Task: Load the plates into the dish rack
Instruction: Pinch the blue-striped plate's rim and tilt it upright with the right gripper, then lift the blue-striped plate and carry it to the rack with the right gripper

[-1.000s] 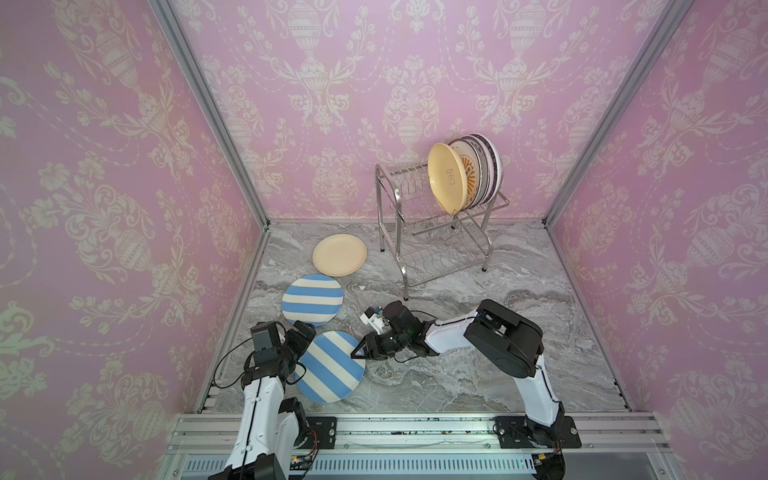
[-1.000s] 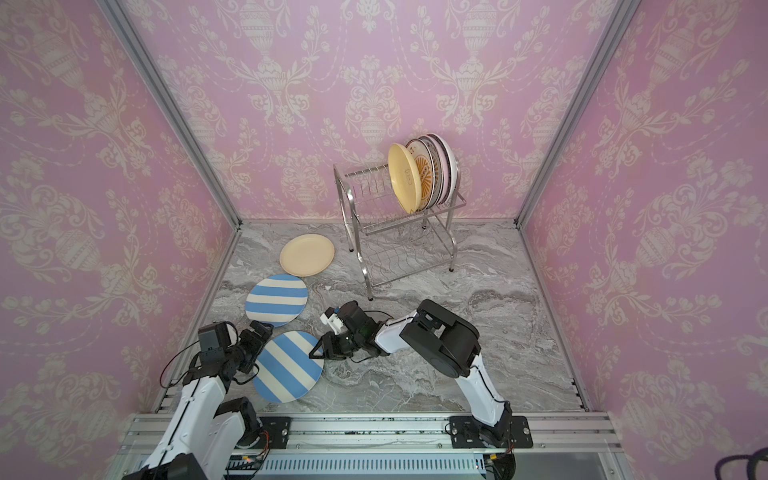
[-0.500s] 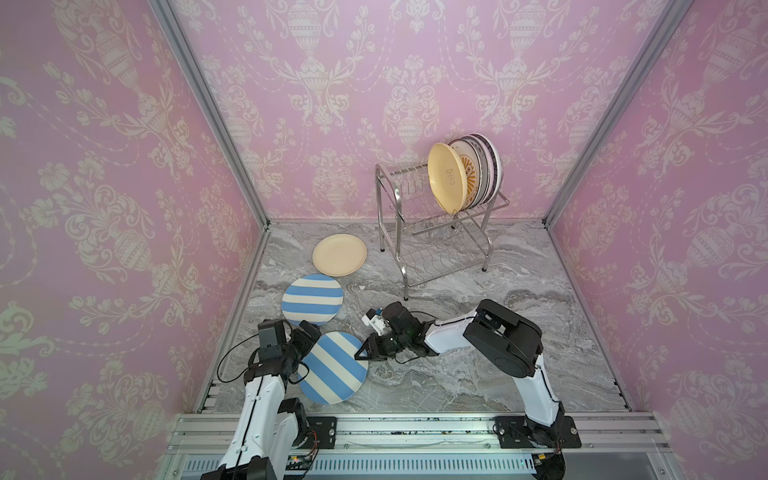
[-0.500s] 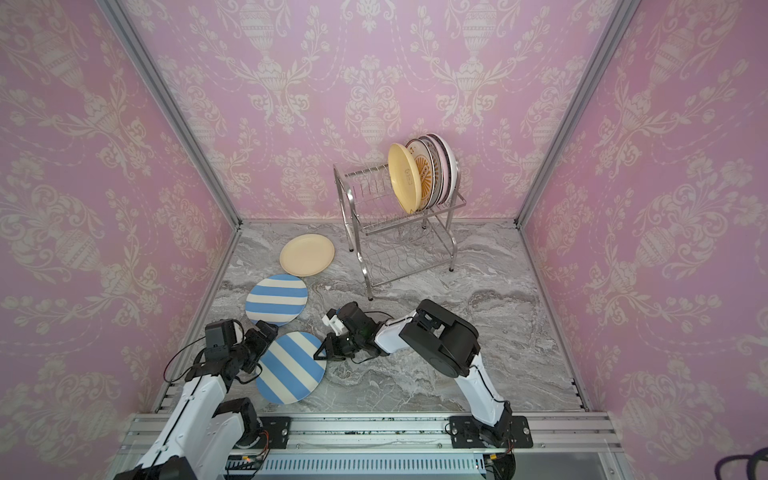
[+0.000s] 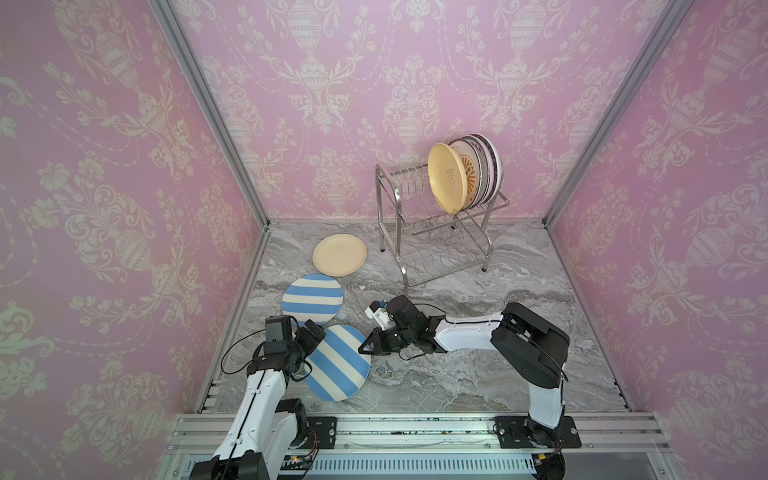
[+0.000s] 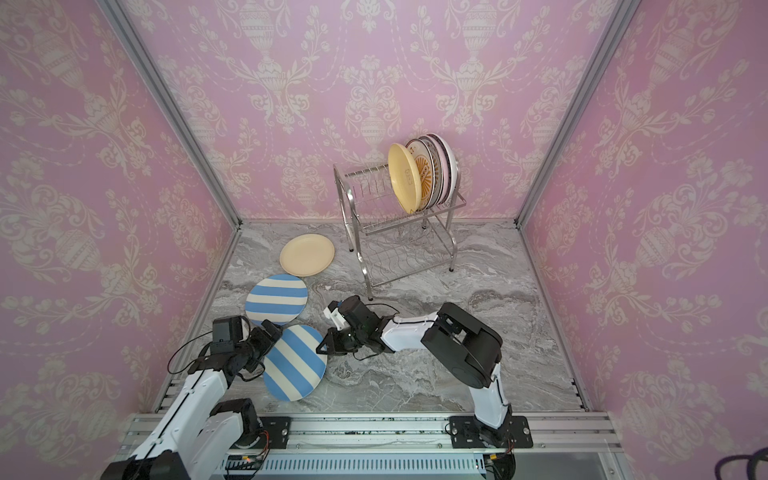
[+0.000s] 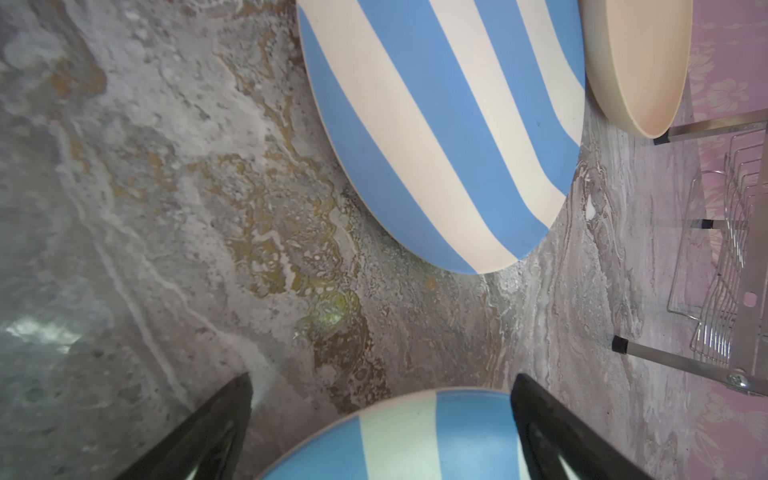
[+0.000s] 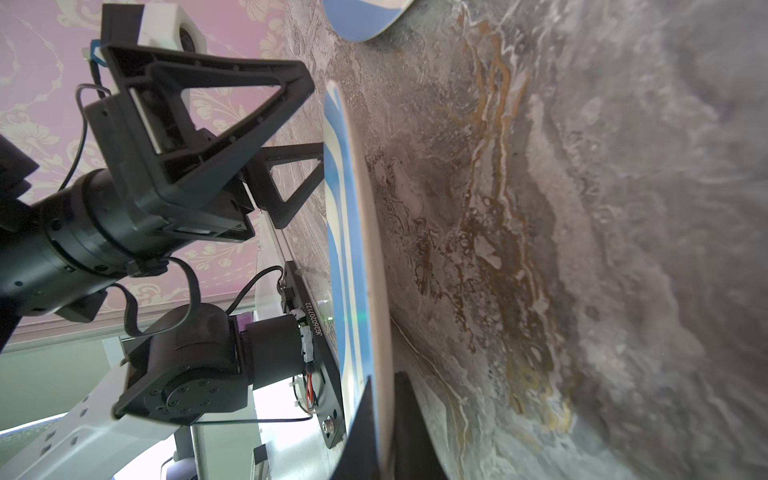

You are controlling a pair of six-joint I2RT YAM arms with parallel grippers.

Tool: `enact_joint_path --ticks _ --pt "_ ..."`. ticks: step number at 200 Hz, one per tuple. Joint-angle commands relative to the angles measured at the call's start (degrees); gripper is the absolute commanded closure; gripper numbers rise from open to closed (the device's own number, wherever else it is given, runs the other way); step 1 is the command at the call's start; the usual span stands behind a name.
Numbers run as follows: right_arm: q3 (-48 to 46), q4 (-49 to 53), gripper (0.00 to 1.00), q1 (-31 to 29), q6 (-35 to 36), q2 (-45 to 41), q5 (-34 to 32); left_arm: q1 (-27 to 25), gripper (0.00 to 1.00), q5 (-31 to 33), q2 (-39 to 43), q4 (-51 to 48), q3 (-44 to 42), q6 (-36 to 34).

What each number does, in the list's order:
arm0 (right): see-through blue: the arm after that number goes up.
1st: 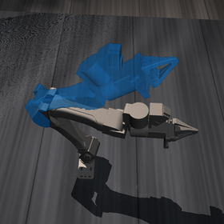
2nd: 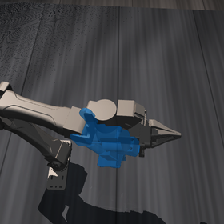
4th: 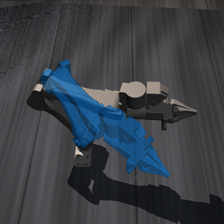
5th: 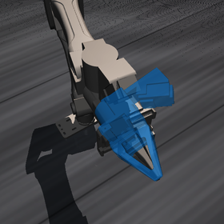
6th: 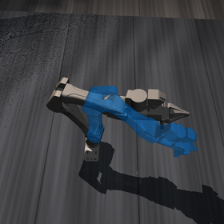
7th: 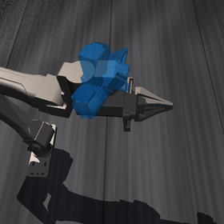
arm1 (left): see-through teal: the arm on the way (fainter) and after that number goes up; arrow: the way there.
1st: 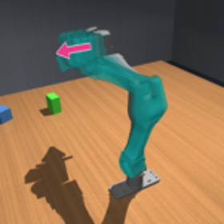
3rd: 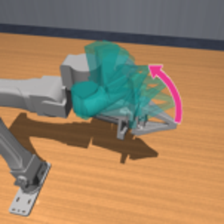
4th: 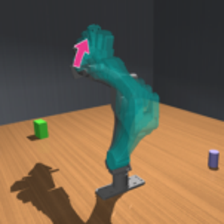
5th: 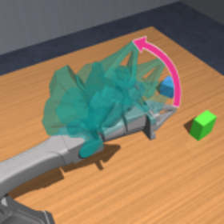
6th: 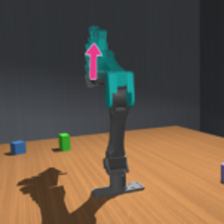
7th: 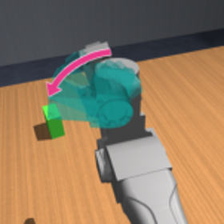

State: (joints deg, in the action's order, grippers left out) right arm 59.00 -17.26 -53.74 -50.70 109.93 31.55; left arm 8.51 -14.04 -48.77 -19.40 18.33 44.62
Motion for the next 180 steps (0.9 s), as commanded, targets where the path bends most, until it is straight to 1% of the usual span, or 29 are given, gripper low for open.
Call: enact_joint_path --ticks 1,27,50,81,96,99,112,138,180 --pt "-1.37 7.35 1.00 0.40 4.57 -4.11 -4.90 -0.52 0.01 3.20 -1.39 -4.34 3.75 -2.45" --pt "-0.87 18.02 1.00 0.98 9.31 -10.95 -9.32 -1.16 0.01 5.57 -2.81 -4.56 7.67 -5.11" --pt "-1.59 23.78 1.00 1.05 12.16 -17.84 -14.06 -3.92 0.01 7.25 -6.09 -4.00 12.06 -6.78" --pt "-2.23 26.89 1.00 1.42 14.71 -24.05 -15.70 -8.85 0.01 9.13 -8.81 -4.22 16.18 -7.28" --pt "-2.08 29.54 1.00 1.55 16.08 -26.85 -16.10 -9.90 0.01 10.02 -8.80 -4.39 17.11 -7.75" --pt "-2.03 30.21 1.00 1.57 17.78 -27.55 -16.35 -9.99 0.01 10.19 -8.79 -4.48 17.42 -7.89" --pt "-1.43 33.99 1.00 1.85 19.90 -30.50 -17.69 -10.16 0.01 10.76 -8.79 -4.94 18.50 -8.81" --pt "0.72 41.09 1.00 2.43 23.38 -37.38 -23.73 -10.55 0.01 10.75 -9.89 -4.75 20.81 -9.97" --pt "7.61 51.10 1.00 3.86 27.88 -45.73 -32.45 -13.97 0.01 12.40 -12.87 -4.13 26.11 -13.51"
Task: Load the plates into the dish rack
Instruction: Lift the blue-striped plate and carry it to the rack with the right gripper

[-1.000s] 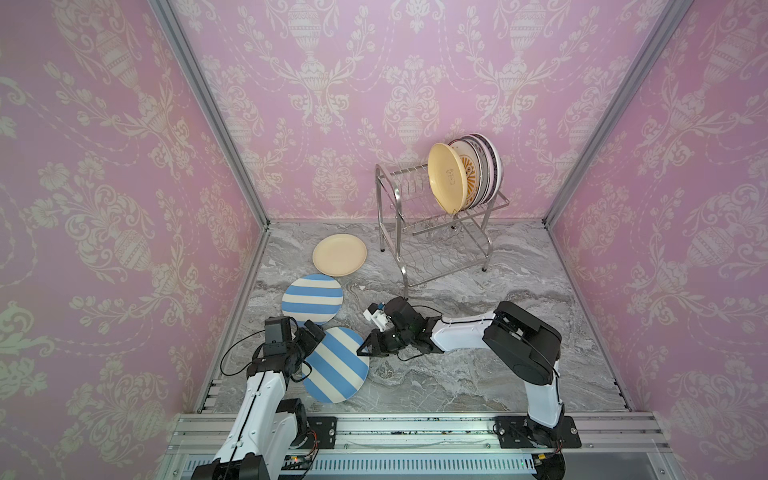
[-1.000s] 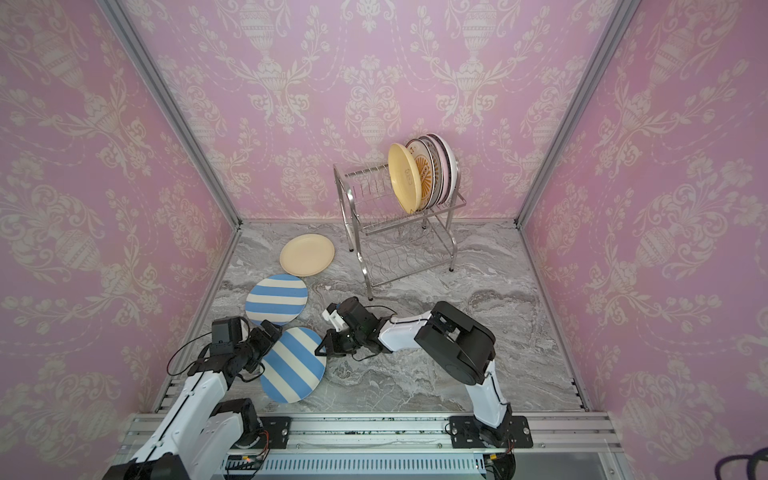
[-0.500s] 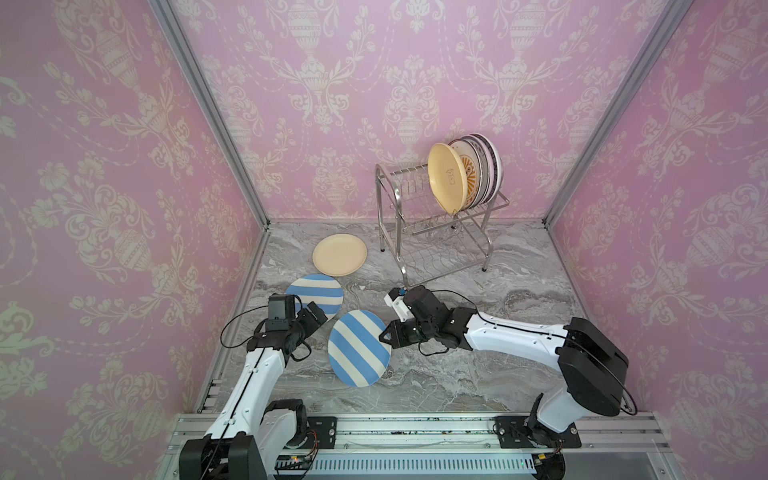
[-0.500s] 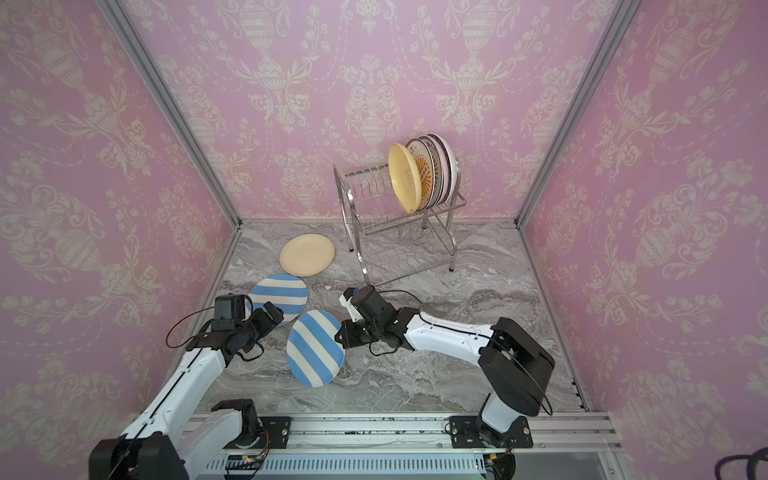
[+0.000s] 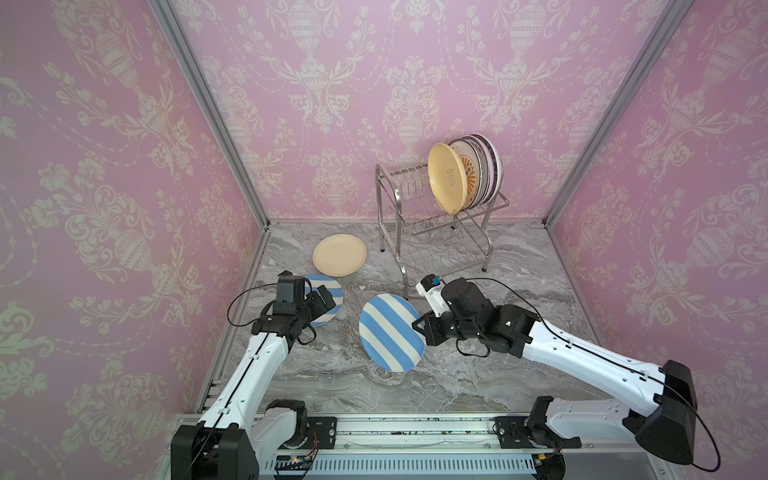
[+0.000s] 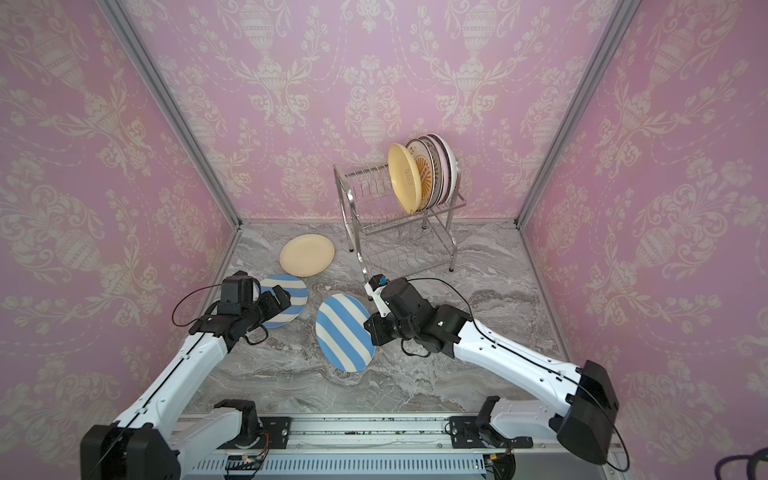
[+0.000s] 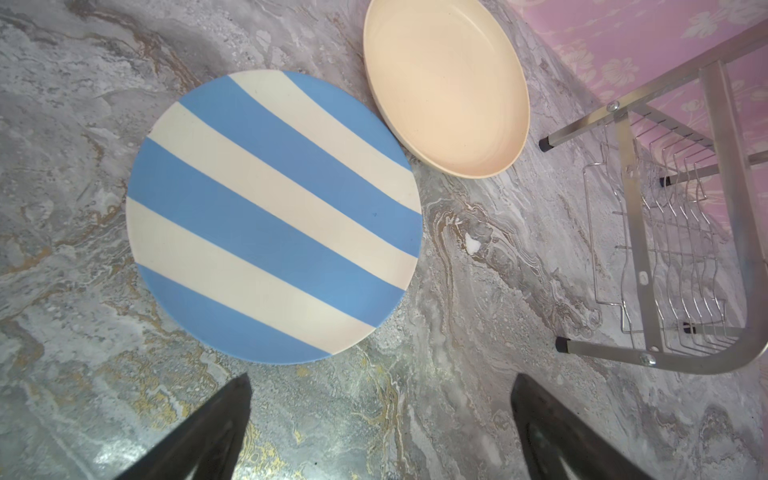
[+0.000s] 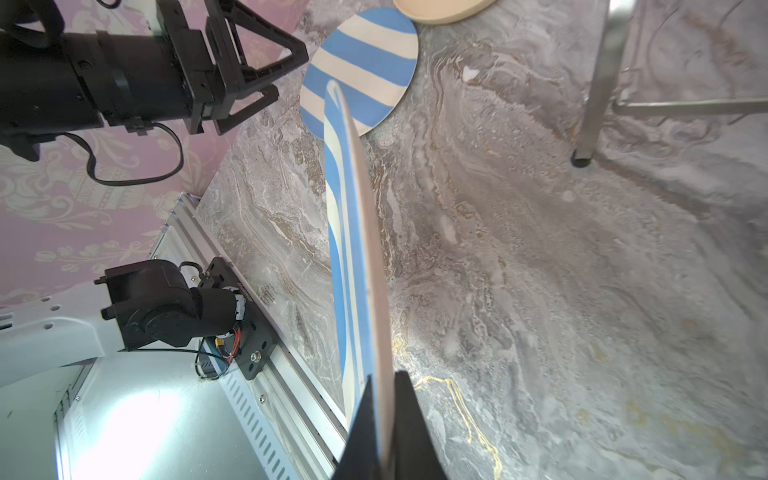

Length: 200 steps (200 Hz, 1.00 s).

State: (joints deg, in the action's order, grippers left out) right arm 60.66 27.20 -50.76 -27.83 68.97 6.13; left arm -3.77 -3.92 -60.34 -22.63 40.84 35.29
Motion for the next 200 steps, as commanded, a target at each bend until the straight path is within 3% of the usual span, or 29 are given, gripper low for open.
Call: enact_joint_path --ticks 1,59,94,158,200 --pt "6.00 6.95 1.00 0.95 5.18 -4.92 -7.24 -1.73 0.01 2.27 -1.42 -0.82 3.70 -4.22" --pt "27.47 19.39 1.00 1.79 12.76 -7.97 -16.21 -2.45 0.01 -3.70 -6.20 6.90 5.95 -5.03" --pt "39.33 19.64 1.00 3.13 20.13 -5.20 -27.26 -4.71 0.01 -6.49 -9.40 7.52 9.61 -5.44" --pt "53.24 10.78 1.00 14.39 26.95 7.35 -27.16 -7.49 0.01 -9.85 -8.71 7.45 9.39 -6.11" --pt "60.13 7.05 1.00 17.61 30.58 18.05 -28.36 -7.50 0.01 -10.09 -7.17 6.99 8.31 -5.34"
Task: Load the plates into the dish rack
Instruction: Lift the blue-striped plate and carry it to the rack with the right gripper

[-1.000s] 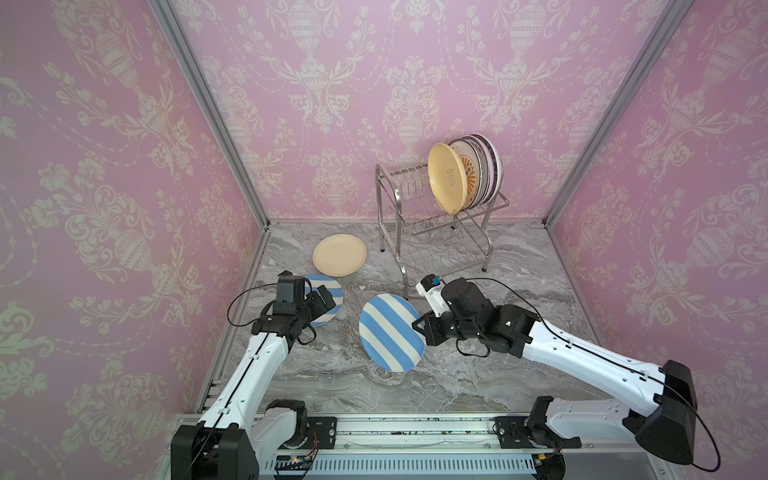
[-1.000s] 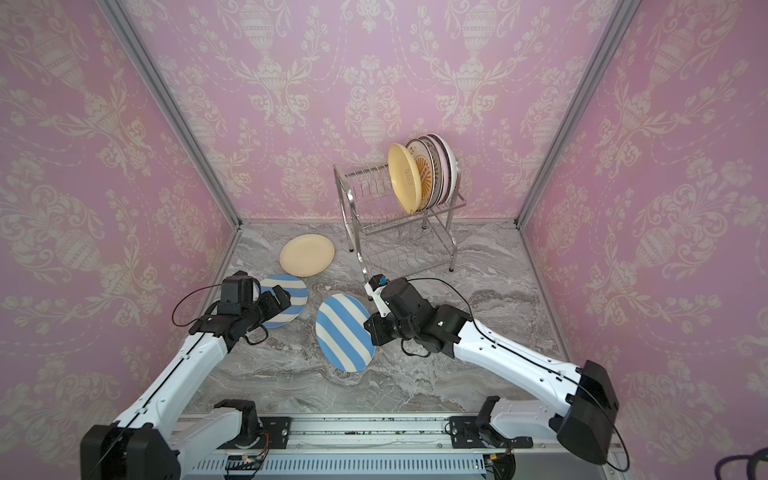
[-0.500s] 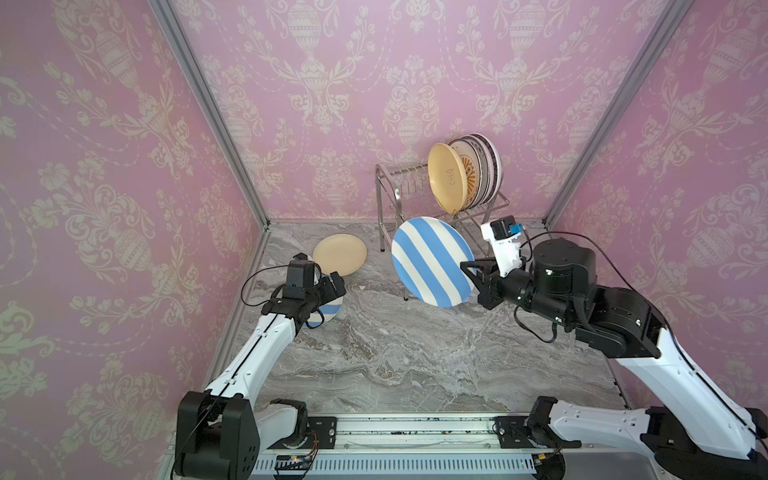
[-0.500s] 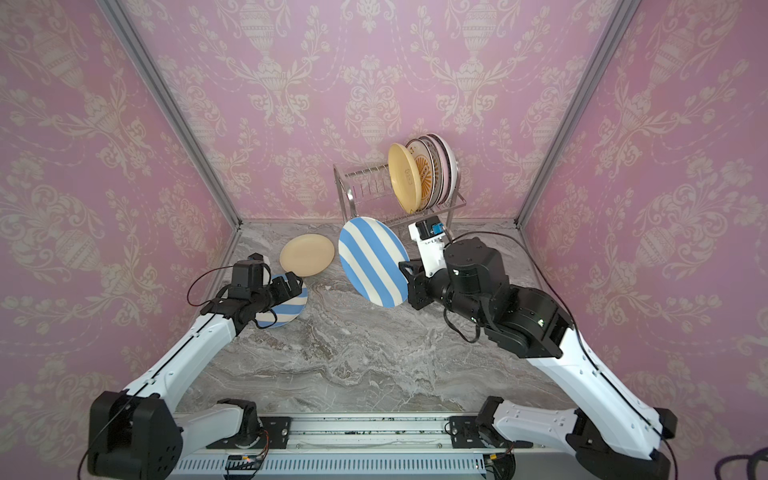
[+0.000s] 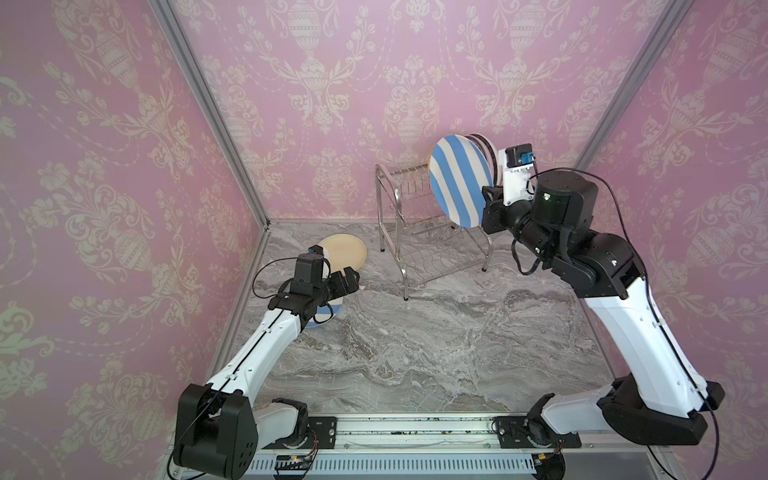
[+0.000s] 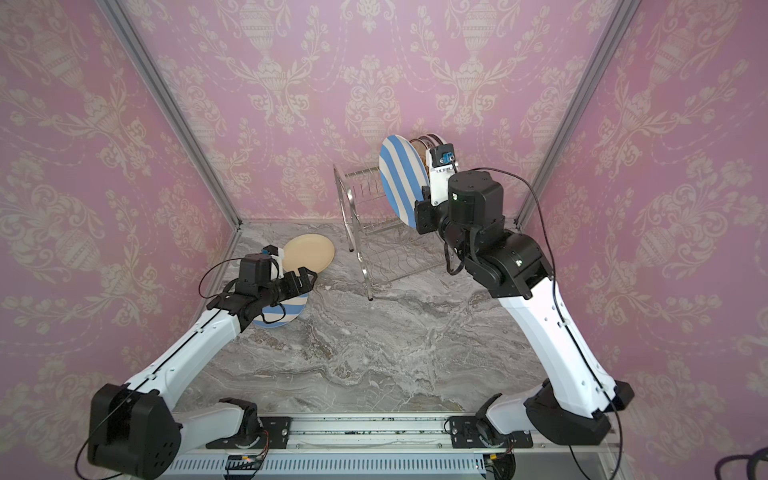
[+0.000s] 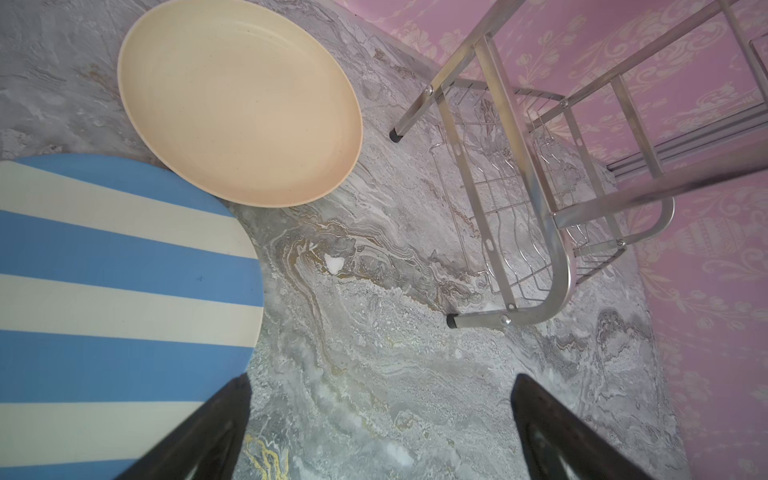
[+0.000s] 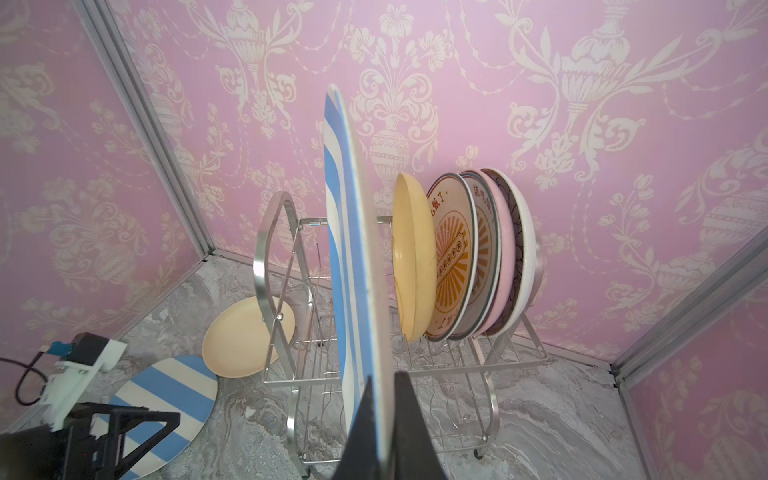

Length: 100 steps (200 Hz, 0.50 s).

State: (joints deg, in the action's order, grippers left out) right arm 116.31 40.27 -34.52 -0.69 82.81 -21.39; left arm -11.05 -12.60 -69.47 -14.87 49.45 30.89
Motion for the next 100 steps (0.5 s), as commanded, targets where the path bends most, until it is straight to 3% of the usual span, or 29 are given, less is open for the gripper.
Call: enact_joint_path --ticks 1,35,100 --pt "4.73 -6.05 1.00 1.47 3.42 4.47 -0.71 -0.21 0.01 -1.35 2.01 -0.86 -0.35 -0.89" --pt "12.01 -5.71 1.00 5.43 3.36 12.73 4.11 -0.20 0.01 -0.32 2.81 -1.10 -1.37 0.30" --pt "19.65 -6.18 1.00 8.04 4.11 22.19 3.42 -0.21 0.01 2.23 4.17 -2.78 -2.94 0.65"
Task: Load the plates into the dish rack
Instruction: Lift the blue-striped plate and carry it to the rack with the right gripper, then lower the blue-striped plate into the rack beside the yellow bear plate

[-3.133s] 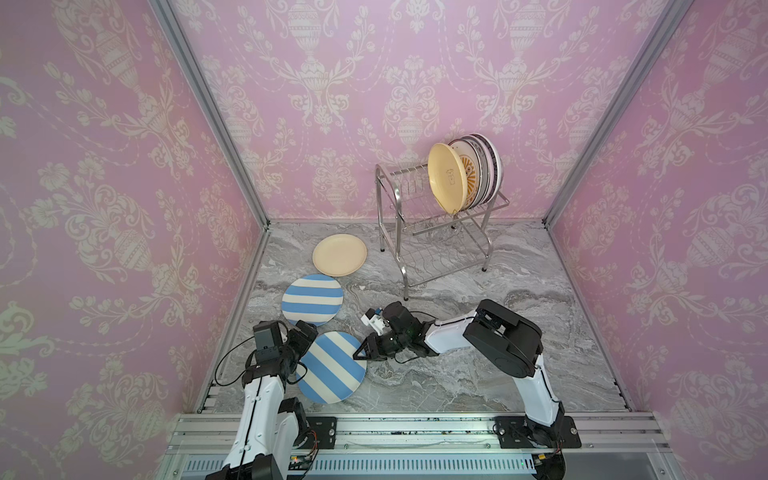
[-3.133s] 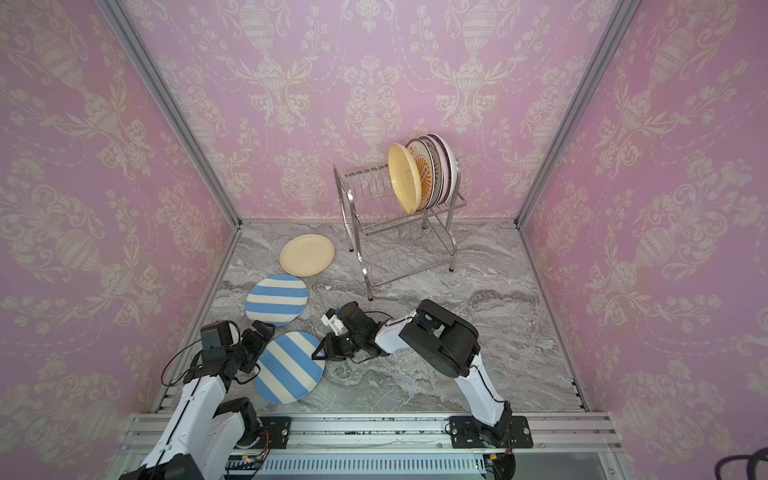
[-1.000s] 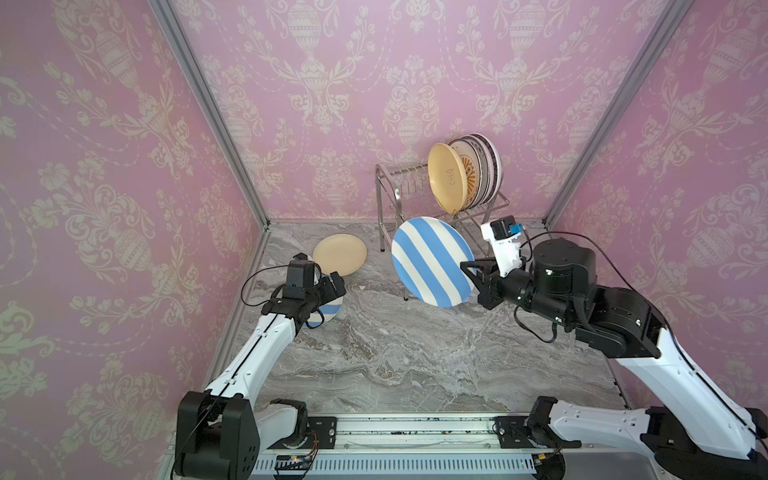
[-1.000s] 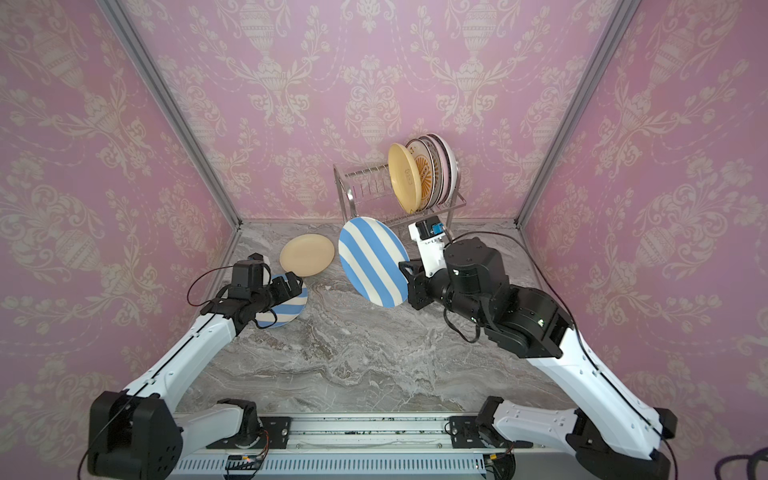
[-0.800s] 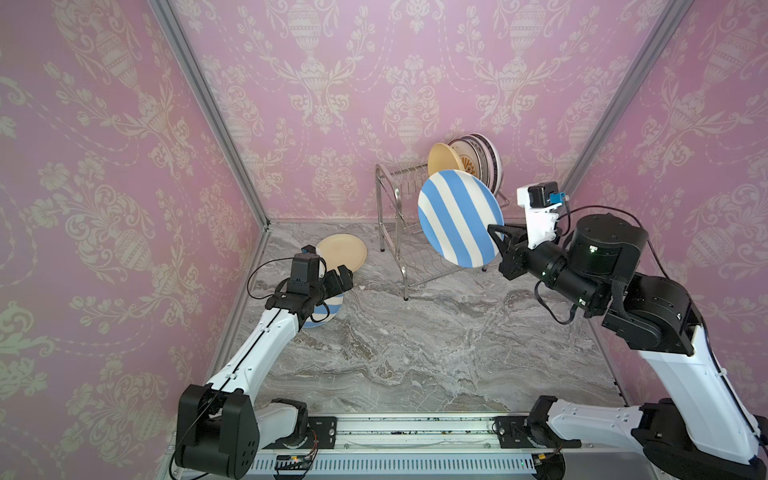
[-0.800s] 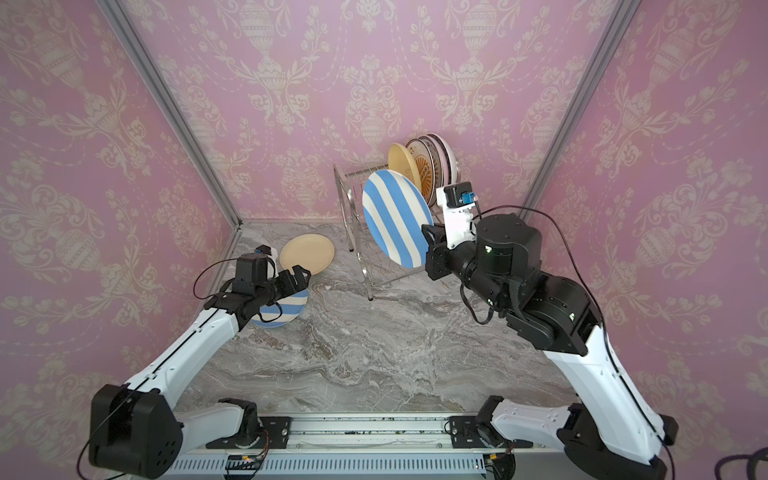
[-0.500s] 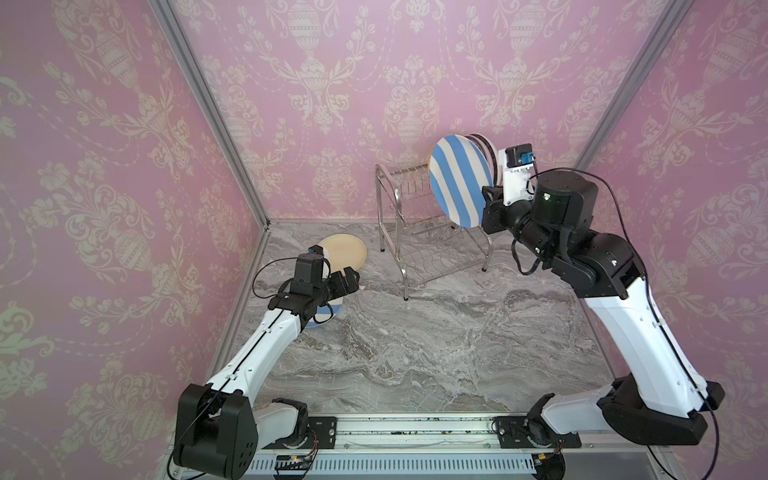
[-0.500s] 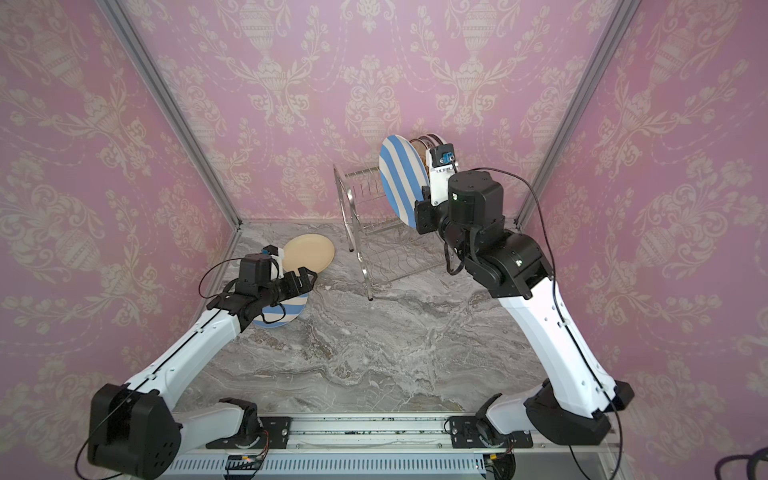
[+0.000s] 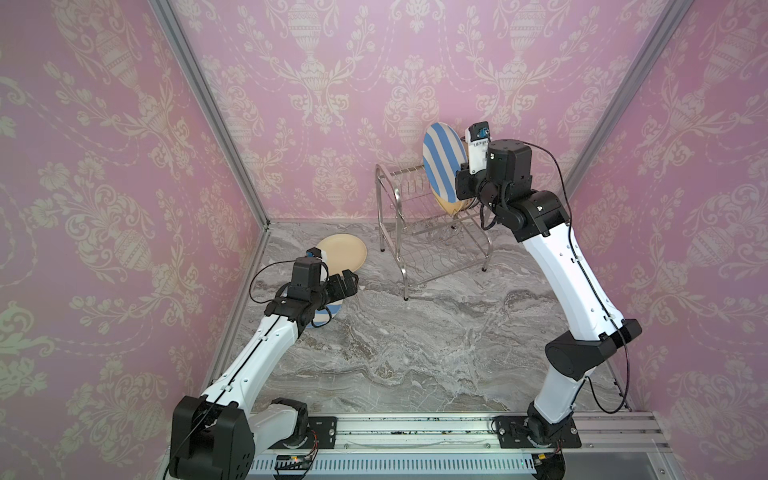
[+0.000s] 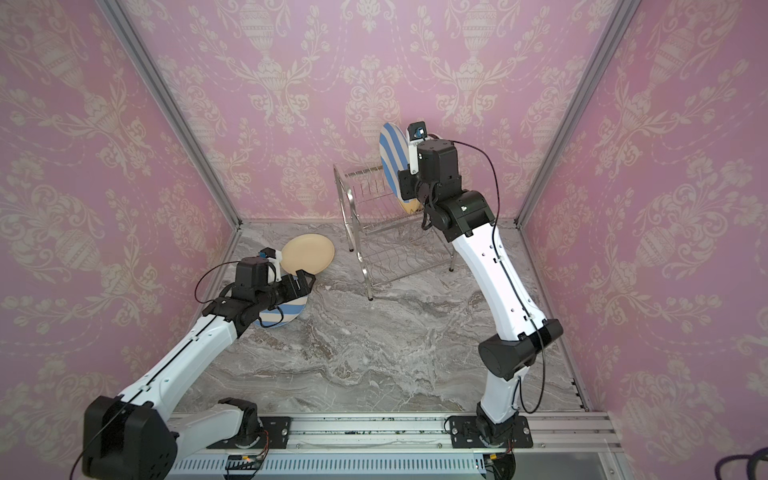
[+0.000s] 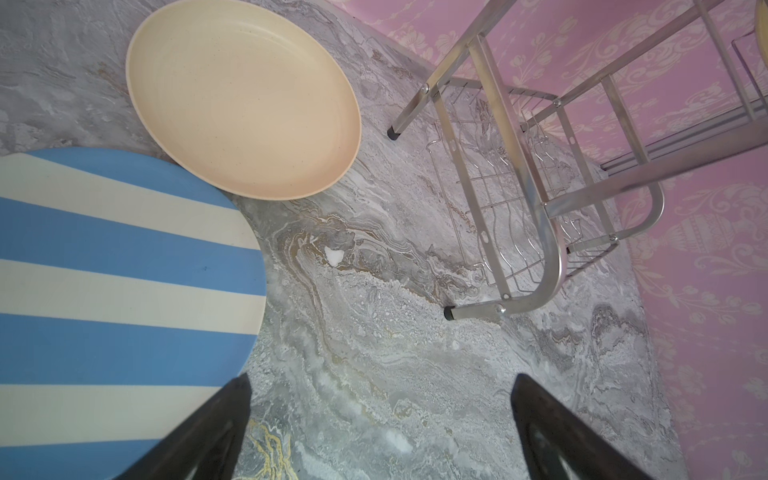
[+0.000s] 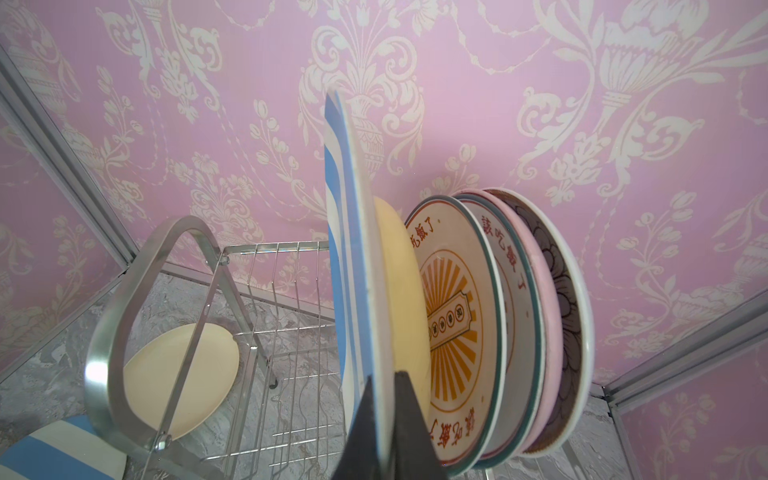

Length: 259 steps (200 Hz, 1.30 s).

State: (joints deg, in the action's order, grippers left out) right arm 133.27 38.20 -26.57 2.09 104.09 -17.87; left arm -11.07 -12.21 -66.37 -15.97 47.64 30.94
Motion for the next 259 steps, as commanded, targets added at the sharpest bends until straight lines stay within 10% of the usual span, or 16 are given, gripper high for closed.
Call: enact_joint_path --ticks 1,259 --pt "2.69 -4.10 1.00 0.10 1.34 1.01 -0.13 -0.18 0.01 1.84 1.07 -1.65 -1.14 0.61" --pt "0.65 -4.63 1.00 0.73 -0.57 7.88 -3.72 -0.20 0.01 2.48 0.52 -0.63 -3.37 -0.08"
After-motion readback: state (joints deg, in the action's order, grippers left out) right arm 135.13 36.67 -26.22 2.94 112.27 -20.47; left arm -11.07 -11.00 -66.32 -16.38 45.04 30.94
